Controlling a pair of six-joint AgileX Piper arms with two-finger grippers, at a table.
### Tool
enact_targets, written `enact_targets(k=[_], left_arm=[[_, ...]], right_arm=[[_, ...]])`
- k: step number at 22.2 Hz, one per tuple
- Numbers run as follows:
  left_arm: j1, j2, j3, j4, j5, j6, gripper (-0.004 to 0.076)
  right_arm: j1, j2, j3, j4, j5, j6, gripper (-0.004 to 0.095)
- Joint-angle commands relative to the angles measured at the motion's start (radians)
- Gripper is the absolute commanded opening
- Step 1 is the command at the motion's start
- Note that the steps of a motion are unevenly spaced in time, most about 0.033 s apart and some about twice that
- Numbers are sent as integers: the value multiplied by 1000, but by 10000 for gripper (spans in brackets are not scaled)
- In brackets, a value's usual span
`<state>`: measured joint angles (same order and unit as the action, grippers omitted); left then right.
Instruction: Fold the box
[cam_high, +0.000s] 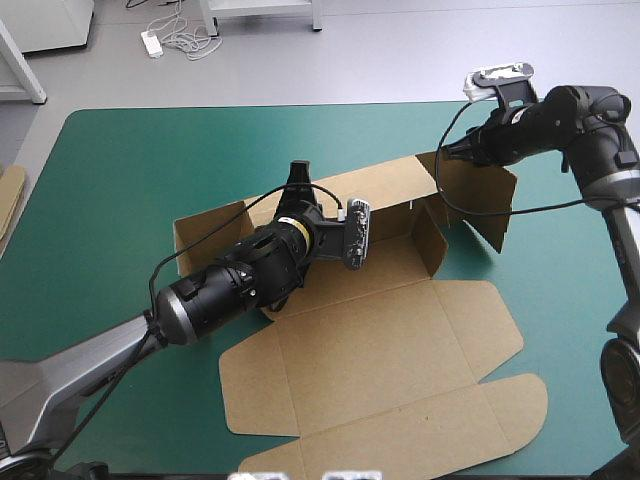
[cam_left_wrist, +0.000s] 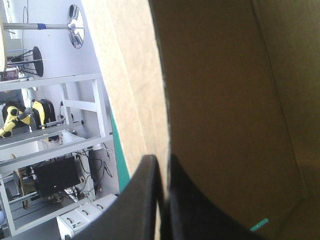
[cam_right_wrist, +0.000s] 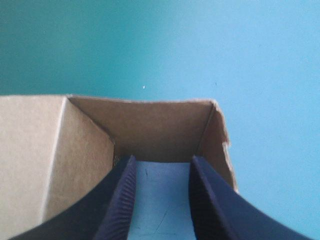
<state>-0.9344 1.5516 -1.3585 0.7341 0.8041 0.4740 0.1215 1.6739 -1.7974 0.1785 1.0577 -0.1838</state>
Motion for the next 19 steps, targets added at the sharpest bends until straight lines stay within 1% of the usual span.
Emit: enact_targets(k=[1, 4, 5, 6, 9, 10, 13, 16, 19], left_arm=[[-8, -27, -18, -34, 50, -13, -9], [-8, -27, -18, -34, 55, -13, -9], [-8, -27, -18, -34, 55, -13, -9], [-8, -27, -18, -34, 55, -13, -9], [-8, -27, -18, -34, 55, -14, -9], [-8, -27, -18, -32, 63, -14, -9], [-8, -27, -18, -32, 74, -14, -9], [-8, -27, -18, -32, 91, -14, -9], [-8, -27, -18, -32, 91, -14, -9]], right_arm=[[-4, 14, -121, 6, -15, 12, 340], [-4, 66, -219, 6, -22, 12, 381], [-4, 113, -297, 6, -24, 12, 421], [-4, 133, -336, 6, -24, 12, 434], [-4, 215, -441, 6, -20, 21, 438], [-4, 273, -505, 6, -12, 39, 438], [-4, 375, -606, 10, 9, 60, 438], [-4, 489, -697, 10, 70, 62, 438], [-4, 523, -706, 2, 166, 66, 437]])
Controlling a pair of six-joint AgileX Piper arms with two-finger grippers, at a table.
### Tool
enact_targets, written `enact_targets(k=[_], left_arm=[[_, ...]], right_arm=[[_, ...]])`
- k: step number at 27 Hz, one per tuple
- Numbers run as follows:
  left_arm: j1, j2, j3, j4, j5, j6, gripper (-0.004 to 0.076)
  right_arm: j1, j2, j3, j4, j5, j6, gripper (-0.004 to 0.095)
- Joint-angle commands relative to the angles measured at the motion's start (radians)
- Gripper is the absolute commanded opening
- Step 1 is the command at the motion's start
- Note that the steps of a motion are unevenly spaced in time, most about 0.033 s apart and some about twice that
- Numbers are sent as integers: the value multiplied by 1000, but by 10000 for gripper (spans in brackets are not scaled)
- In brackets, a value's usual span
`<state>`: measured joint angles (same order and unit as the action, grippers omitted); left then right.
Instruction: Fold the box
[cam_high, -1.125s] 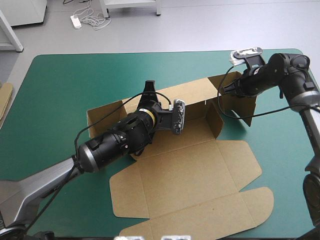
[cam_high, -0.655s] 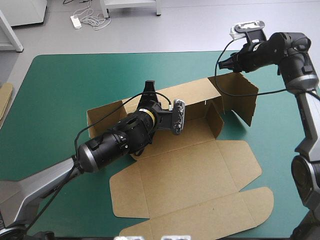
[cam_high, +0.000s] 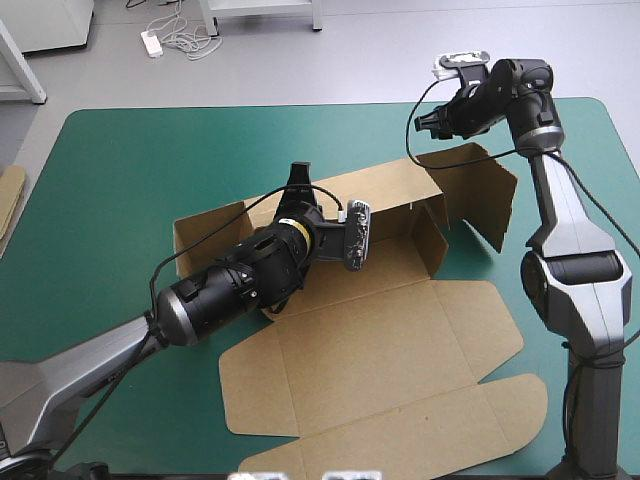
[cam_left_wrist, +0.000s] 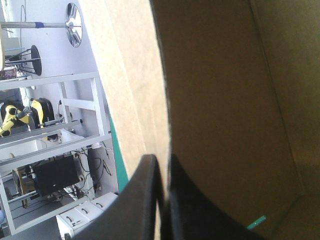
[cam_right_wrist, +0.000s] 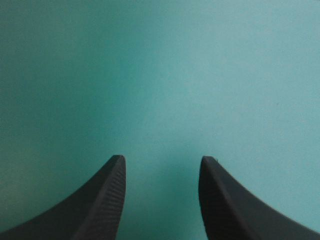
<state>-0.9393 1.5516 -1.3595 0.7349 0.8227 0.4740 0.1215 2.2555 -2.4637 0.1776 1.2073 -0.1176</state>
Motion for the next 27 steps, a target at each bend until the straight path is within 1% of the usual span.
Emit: enact_targets(k=[1, 8, 11, 16, 18, 25, 27], left_arm=[[-3, -27, -17, -33, 73, -14, -9], [-3, -27, -17, -33, 67, -14, -9], [-3, -27, -17, -33, 67, -14, -9], [-3, -27, -17, -33, 67, -17, -9], [-3, -27, -17, -33, 67, -17, -9], [-3, -27, -17, -33, 67, -17, -9], [-3, -27, -17, -33, 67, -17, -9]], right_arm=[[-4, -58, -40, 2, 35, 0, 437], [-4, -85, -26, 1, 40, 8, 437], [-4, -116, 40, 1, 41, 1, 437], [-6, -176, 188, -53, 41, -18, 431], [-6, -192, 221, -53, 41, -24, 422], [-6, -275, 295, 14, 41, -46, 391], [-6, -320, 349, 19, 41, -47, 391]])
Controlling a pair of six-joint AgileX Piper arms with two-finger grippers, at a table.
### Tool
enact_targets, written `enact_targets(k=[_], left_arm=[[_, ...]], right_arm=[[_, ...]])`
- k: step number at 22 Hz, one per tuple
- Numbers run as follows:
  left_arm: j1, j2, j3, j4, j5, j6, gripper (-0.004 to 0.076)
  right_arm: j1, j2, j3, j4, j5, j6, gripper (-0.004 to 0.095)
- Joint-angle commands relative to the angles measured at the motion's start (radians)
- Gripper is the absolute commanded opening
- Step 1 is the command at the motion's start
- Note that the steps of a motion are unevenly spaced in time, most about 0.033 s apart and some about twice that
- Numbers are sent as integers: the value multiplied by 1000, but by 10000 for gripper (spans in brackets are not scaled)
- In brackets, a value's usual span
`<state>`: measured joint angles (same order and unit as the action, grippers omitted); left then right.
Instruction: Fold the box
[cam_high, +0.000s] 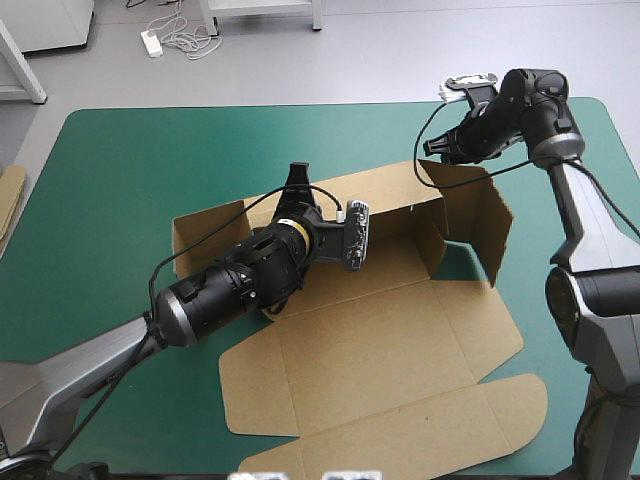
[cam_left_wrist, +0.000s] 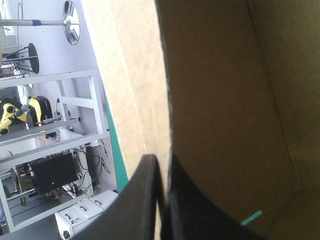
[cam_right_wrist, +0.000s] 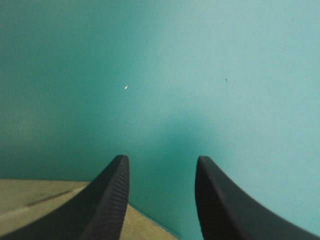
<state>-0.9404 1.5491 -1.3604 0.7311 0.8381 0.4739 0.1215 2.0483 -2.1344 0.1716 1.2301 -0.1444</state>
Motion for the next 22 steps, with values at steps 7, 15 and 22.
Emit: enact_targets(k=[7, 15, 22], left_arm=[[-2, -25, -16, -31, 51, -25, -9], [-2, -25, -16, -31, 43, -47, -9], [-2, -25, -16, -29, 43, -44, -9]], right_arm=[[-6, -243, 287, 66, -30, -57, 391], [-6, -404, 519, 159, -228, -191, 391], [-6, -487, 684, 221, -331, -303, 391]])
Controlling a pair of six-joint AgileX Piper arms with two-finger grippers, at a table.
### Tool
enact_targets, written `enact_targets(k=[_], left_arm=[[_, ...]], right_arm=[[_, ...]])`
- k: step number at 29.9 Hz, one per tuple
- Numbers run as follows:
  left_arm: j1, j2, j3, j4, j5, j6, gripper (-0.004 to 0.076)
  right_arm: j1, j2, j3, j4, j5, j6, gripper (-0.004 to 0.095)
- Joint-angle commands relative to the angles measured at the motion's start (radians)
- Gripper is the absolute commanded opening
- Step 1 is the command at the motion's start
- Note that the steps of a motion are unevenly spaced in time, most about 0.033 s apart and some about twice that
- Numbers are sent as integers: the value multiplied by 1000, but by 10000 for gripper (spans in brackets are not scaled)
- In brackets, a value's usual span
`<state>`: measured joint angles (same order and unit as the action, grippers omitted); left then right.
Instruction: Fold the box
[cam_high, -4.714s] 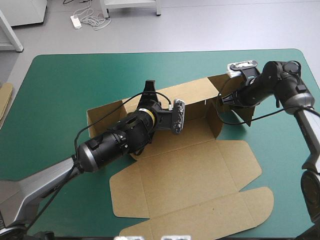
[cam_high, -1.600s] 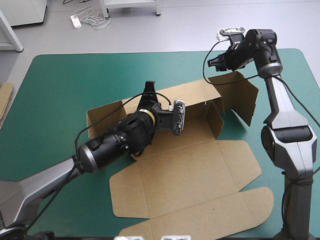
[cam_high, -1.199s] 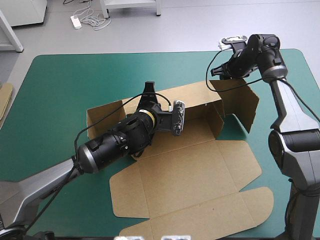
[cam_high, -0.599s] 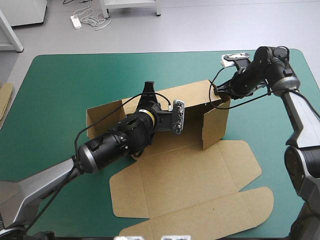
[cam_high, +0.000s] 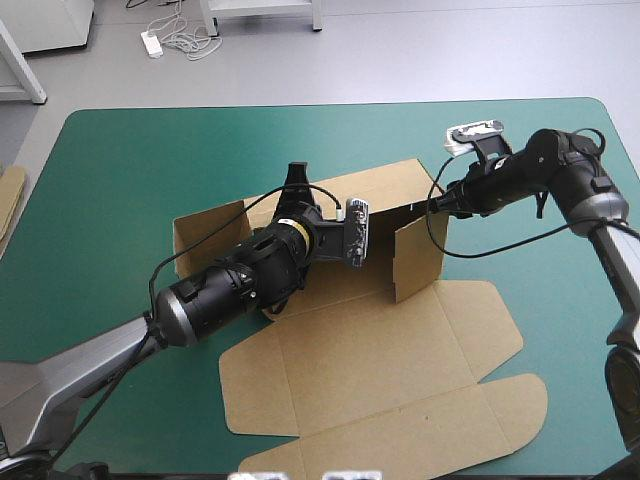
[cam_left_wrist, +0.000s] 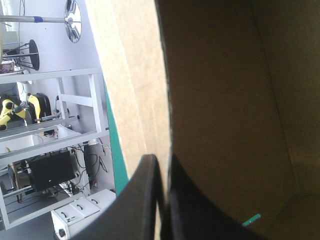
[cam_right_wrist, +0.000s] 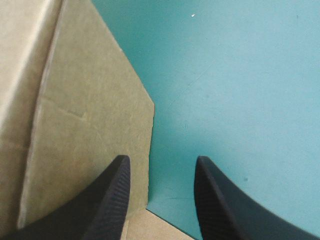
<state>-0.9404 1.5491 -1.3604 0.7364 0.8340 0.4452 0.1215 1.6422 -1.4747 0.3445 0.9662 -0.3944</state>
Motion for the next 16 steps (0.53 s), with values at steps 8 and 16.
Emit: enact_targets(k=[8, 16], left_arm=[[-2, -25, -16, -30, 47, -15, -9], [-2, -25, -16, -19, 43, -15, -9]], right_arm=[[-6, -150, 157, 122, -132, -246, 391], [-6, -182, 243, 122, -130, -276, 390]])
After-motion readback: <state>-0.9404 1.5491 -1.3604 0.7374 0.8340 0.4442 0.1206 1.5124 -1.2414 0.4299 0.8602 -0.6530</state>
